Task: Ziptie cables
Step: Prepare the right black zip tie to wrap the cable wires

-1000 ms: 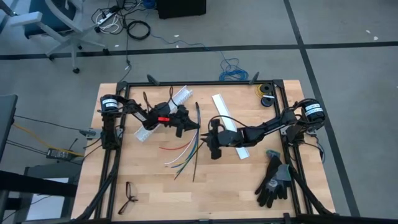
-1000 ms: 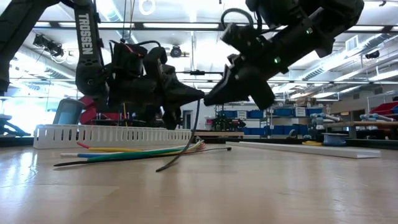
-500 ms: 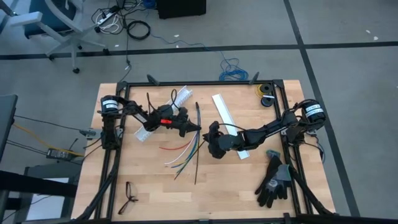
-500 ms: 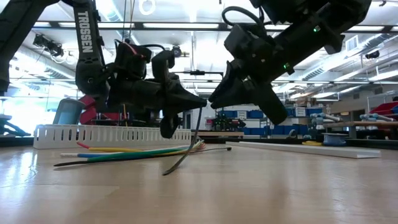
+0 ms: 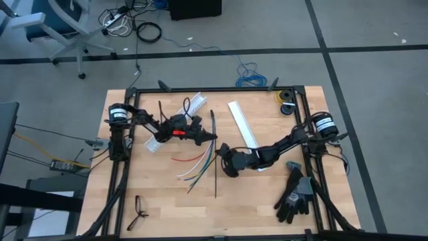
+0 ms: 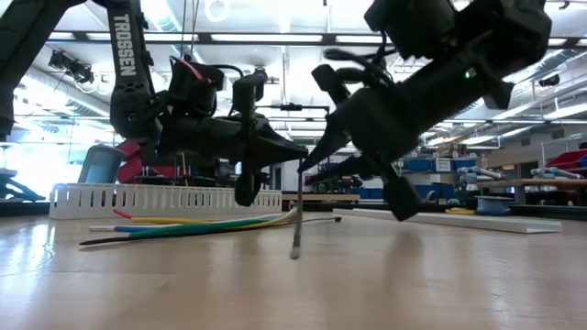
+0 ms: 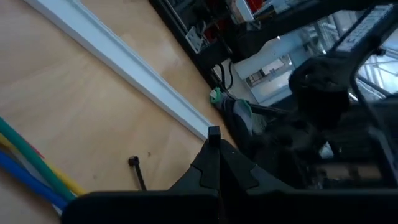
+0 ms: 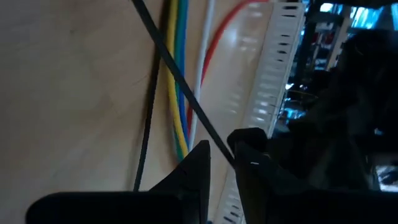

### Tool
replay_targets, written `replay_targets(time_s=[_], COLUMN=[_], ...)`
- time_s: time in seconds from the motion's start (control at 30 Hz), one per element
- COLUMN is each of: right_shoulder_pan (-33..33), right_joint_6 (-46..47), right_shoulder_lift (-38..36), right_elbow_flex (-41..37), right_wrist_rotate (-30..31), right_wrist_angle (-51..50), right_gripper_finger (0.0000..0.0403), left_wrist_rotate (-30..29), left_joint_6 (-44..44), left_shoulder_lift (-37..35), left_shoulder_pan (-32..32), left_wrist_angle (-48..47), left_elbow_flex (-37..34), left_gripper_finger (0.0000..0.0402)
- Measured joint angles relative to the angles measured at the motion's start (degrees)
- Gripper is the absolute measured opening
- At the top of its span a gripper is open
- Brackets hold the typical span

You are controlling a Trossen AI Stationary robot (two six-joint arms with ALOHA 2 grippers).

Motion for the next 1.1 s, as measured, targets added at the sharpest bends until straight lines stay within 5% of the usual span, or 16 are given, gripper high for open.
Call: replay_targets(time_s=[0.57,1.1], right_shoulder_pan=[3.65,8.71], right_joint_6=[0.99,8.55], right_shoulder_lift=[1.48,1.48], right_elbow_flex=[0.09,0.02], right_wrist_rotate=[-4.38,-5.15], right_wrist_angle=[0.75,0.56], right_gripper_finger=[0.0058,0.0005], left_wrist_rotate=[-6.36,-6.54], left_joint_6=[0.36,3.13], left_shoulder_lift=[0.00,0.00], left_shoulder_pan=[1.20,4.53], left_wrist_angle=[-0.77,-3.40], left_elbow_flex=[0.04,0.04], left_gripper_finger=[0.0000,0.0000])
